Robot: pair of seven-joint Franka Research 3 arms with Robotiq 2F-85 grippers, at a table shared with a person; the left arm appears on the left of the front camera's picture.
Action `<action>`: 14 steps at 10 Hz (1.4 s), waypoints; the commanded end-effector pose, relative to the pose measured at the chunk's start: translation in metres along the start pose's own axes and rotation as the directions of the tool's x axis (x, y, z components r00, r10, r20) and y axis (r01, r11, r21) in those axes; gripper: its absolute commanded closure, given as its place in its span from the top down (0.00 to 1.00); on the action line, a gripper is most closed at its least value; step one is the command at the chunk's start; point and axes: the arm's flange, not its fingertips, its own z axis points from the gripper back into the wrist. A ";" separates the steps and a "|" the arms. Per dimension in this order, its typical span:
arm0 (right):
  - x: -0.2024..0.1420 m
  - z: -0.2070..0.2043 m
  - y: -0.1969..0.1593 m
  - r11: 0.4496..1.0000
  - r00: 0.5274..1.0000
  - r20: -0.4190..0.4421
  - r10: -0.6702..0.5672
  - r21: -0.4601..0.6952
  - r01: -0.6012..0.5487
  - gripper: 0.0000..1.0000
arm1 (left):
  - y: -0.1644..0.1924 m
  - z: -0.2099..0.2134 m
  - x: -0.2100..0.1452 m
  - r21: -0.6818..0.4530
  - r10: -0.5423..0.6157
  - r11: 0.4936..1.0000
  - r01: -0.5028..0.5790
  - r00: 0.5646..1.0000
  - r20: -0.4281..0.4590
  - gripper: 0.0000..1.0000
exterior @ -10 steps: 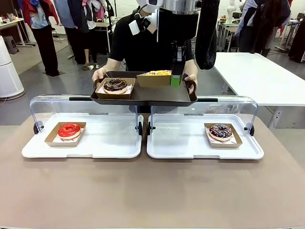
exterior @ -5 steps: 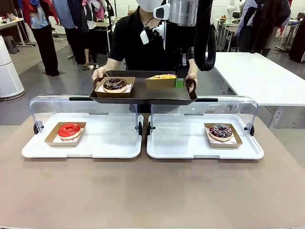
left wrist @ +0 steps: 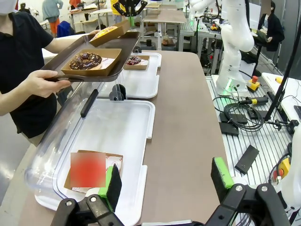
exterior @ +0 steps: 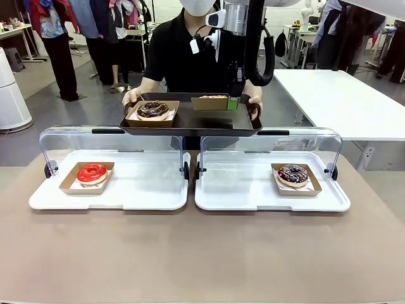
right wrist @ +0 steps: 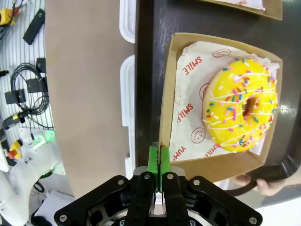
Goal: Provide the desired donut to the person.
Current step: Place the picked Paper togo box onto the Handle tray extended by the person.
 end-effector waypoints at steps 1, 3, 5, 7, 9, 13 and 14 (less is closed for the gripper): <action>-0.002 0.002 -0.020 0.999 1.000 0.014 -0.005 0.041 0.005 0.02 | -0.001 0.000 0.000 0.009 -0.014 1.000 0.014 1.000 0.008 1.00; -0.007 -0.009 -0.031 0.997 1.000 0.022 -0.006 0.072 0.005 0.02 | -0.001 0.000 0.000 0.009 -0.014 1.000 0.014 1.000 0.008 1.00; -0.016 -0.019 -0.034 0.994 0.999 0.030 -0.026 0.106 0.023 0.02 | -0.001 0.000 0.000 0.009 -0.014 1.000 0.014 1.000 0.008 1.00; -0.018 -0.020 -0.038 0.993 0.999 0.031 -0.040 0.110 0.036 0.02 | -0.001 0.000 0.000 0.009 -0.014 1.000 0.014 1.000 0.008 1.00; -0.019 -0.020 -0.036 0.992 0.999 0.029 -0.037 0.124 0.033 0.32 | -0.001 0.000 0.000 0.009 -0.014 1.000 0.014 1.000 0.008 1.00; -0.022 -0.020 -0.036 0.989 0.999 0.024 -0.039 0.141 0.035 1.00 | -0.001 0.000 0.000 0.009 -0.014 1.000 0.014 1.000 0.008 1.00; -0.021 -0.019 -0.037 0.990 0.999 0.025 -0.040 0.139 0.036 1.00 | -0.001 0.000 0.000 0.009 -0.014 1.000 0.014 1.000 0.008 1.00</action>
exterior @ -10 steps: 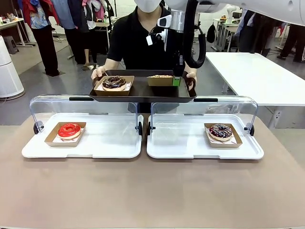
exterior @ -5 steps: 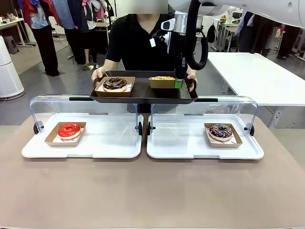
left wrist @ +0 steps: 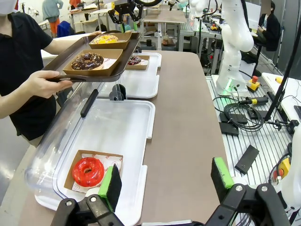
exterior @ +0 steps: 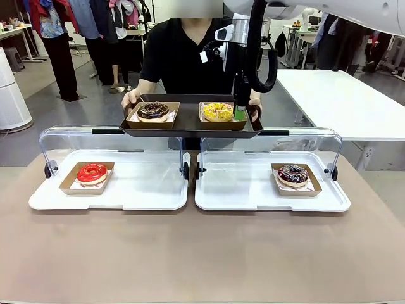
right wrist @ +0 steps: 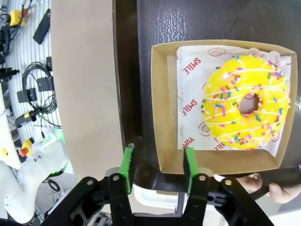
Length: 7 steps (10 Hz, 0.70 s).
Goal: Provide the desired donut to the person.
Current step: Place the picked Paper togo box onto the Handle tray extended by the person.
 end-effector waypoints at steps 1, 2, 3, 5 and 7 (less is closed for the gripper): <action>0.003 0.010 -0.007 1.000 1.000 0.020 0.008 0.028 -0.009 0.96 | -0.001 0.000 0.000 0.009 -0.014 1.000 0.014 1.000 0.008 1.00; 0.003 0.009 -0.006 0.999 1.000 0.018 0.010 0.030 -0.011 1.00 | -0.001 0.000 0.000 0.009 -0.014 1.000 0.014 1.000 0.008 1.00; 0.002 0.009 -0.006 0.999 1.000 0.019 0.009 0.030 -0.010 1.00 | -0.001 0.000 0.000 0.009 -0.014 1.000 0.014 1.000 0.008 1.00; 0.002 0.010 -0.007 0.999 1.000 0.018 0.010 0.031 -0.010 1.00 | -0.001 0.000 0.000 0.009 -0.014 1.000 0.014 1.000 0.008 1.00; 0.002 0.011 -0.002 1.000 1.000 0.009 0.018 0.025 -0.018 1.00 | -0.001 0.000 0.000 0.009 -0.014 1.000 0.014 1.000 0.008 1.00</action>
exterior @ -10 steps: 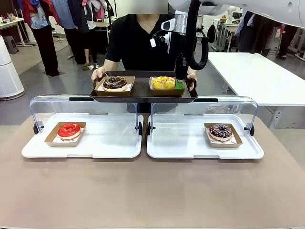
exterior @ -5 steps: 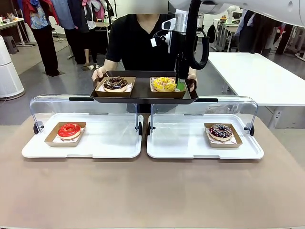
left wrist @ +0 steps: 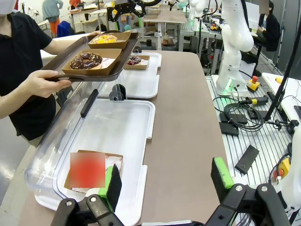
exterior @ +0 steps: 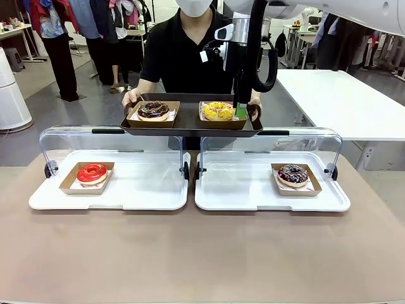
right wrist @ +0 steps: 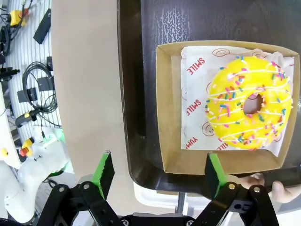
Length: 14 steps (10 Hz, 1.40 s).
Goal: Provide the desired donut to the person.
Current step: Place the picked Paper togo box onto the Handle tray extended by the person.
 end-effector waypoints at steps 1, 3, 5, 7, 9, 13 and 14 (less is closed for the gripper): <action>-0.004 0.014 0.013 1.000 1.000 -0.015 0.018 0.022 -0.018 1.00 | -0.001 0.000 0.000 0.009 -0.014 1.000 0.014 1.000 0.008 1.00; -0.050 0.035 0.068 0.999 0.998 0.036 0.043 0.000 -0.043 1.00 | -0.001 0.000 0.000 0.009 -0.014 1.000 0.014 1.000 0.008 1.00; -0.103 0.055 0.093 0.999 0.996 0.083 -0.014 -0.031 0.016 1.00 | -0.001 0.000 0.000 0.009 -0.014 1.000 0.014 1.000 0.008 1.00; -0.143 0.056 0.101 0.998 0.992 0.112 -0.057 -0.030 0.060 1.00 | -0.001 0.000 0.000 0.009 -0.014 1.000 0.014 1.000 0.008 1.00; -0.162 0.043 0.105 0.997 0.995 0.084 -0.047 -0.064 0.052 1.00 | -0.001 0.000 0.000 0.009 -0.014 1.000 0.014 1.000 0.008 1.00; -0.183 0.017 0.107 0.988 0.992 0.037 -0.121 -0.094 0.124 1.00 | -0.001 0.000 0.000 0.009 -0.014 1.000 0.014 1.000 0.008 1.00; -0.172 0.023 0.105 0.958 0.968 0.035 -0.248 -0.138 0.250 1.00 | -0.001 0.000 0.000 0.009 -0.014 1.000 0.014 1.000 0.008 1.00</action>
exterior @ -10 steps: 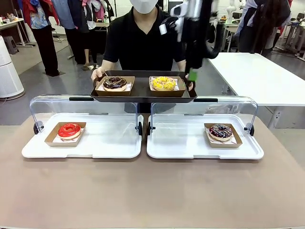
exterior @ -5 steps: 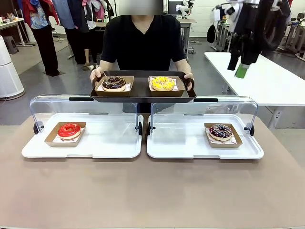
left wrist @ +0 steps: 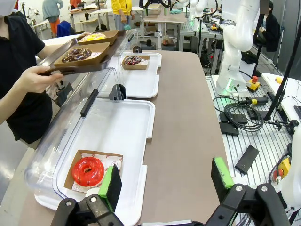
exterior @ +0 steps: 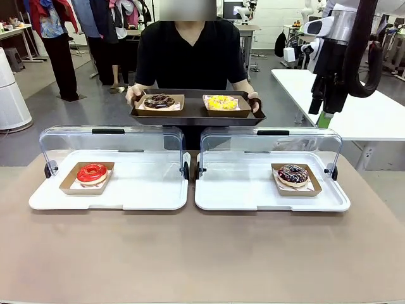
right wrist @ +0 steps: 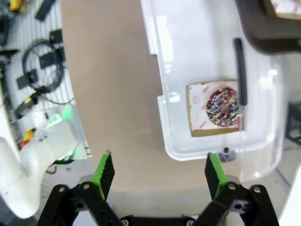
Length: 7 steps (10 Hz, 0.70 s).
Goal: Provide the desired donut to the person.
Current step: Place the picked Paper togo box onto the Handle tray extended by the person.
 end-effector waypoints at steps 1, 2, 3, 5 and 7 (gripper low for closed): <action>0.000 0.000 0.000 0.999 0.999 0.004 0.048 0.024 -0.048 1.00 | -0.001 0.000 0.000 0.009 -0.015 1.000 0.015 1.000 0.008 1.00; 0.000 0.000 0.000 0.999 0.999 0.004 0.048 0.024 -0.048 1.00 | -0.001 0.000 0.000 0.009 -0.015 1.000 0.015 1.000 0.008 1.00; 0.000 0.000 0.000 0.999 0.999 0.004 0.048 0.024 -0.048 1.00 | -0.001 0.000 0.000 0.009 -0.015 1.000 0.015 1.000 0.008 1.00; 0.000 0.000 0.000 0.999 0.999 0.004 0.048 0.024 -0.048 1.00 | -0.001 0.000 0.000 0.009 -0.015 1.000 0.015 1.000 0.008 1.00; 0.000 0.000 0.000 0.999 0.999 0.004 0.048 0.024 -0.048 1.00 | -0.001 0.000 0.000 0.009 -0.015 1.000 0.015 1.000 0.008 1.00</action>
